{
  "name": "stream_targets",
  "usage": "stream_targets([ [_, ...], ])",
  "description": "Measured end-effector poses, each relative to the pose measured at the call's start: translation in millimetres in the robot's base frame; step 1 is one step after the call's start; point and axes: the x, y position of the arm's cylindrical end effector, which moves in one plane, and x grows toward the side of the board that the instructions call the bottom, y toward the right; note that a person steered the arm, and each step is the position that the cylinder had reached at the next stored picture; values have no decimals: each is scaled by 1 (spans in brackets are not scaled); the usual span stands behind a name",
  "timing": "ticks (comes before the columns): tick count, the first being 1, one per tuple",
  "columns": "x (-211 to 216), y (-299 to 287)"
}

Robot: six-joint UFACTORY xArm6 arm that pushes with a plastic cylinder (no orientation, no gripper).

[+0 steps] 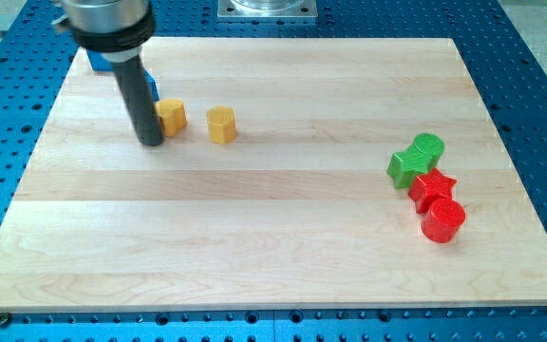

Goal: Place the yellow hexagon diagonal to the yellow heart

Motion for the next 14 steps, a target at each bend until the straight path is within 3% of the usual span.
stream_targets([
  [2, -13, 31],
  [4, 1, 55],
  [5, 31, 59],
  [6, 54, 102],
  [7, 50, 134],
  [8, -13, 170],
  [9, -52, 138],
  [10, -51, 110],
  [11, -35, 96],
  [13, 3, 159],
  [14, 59, 60],
])
